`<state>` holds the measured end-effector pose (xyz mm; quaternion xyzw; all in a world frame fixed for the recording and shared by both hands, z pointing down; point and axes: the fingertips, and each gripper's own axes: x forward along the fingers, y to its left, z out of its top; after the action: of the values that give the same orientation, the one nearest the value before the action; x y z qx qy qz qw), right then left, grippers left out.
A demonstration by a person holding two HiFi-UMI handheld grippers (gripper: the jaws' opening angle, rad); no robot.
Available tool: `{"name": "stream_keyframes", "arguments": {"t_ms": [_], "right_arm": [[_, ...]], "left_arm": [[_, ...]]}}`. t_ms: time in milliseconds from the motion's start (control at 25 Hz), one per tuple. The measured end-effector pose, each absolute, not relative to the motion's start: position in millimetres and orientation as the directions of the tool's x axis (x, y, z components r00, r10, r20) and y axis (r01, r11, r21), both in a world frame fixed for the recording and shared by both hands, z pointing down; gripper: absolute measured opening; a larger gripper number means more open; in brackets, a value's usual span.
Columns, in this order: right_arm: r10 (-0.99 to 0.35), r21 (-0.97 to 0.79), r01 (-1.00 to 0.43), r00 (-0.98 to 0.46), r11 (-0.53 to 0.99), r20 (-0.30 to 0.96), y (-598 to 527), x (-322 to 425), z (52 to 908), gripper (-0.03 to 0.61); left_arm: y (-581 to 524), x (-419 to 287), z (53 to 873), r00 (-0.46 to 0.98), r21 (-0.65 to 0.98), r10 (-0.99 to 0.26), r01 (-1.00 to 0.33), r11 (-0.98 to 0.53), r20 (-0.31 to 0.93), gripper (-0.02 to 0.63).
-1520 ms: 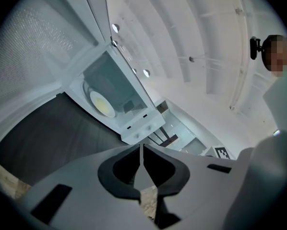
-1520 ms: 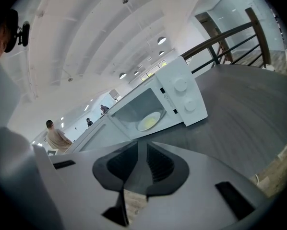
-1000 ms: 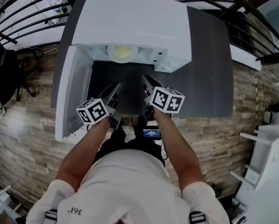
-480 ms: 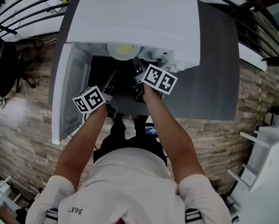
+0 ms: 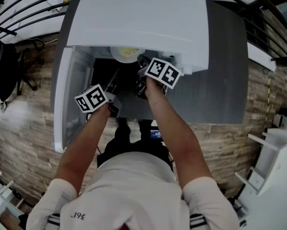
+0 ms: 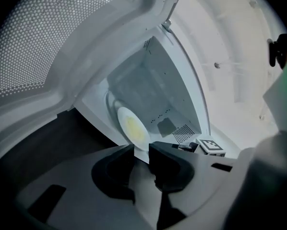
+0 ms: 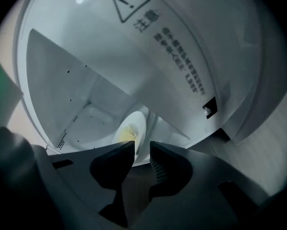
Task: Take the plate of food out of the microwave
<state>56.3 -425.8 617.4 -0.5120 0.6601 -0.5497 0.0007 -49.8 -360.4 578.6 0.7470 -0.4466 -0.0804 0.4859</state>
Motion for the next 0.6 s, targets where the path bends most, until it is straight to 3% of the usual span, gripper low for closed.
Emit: {"name": "stream_keyframes", "arguments": {"t_ms": [440,600], "right_arm": [[-0.686,-0.751,-0.643,-0.480,-0.149,0.547,-437,60,621,0.095],[-0.683,-0.754,-0.643,-0.493,-0.132,0.539,-439,55,620,0.046]], "left_arm": [[-374,-51,587,0.613,0.799,-0.720,-0.585,-0.137,0.325,0.078],[-378,-53,588,0.613,0.800,-0.720,-0.584,-0.136,0.325,0.078]]}}
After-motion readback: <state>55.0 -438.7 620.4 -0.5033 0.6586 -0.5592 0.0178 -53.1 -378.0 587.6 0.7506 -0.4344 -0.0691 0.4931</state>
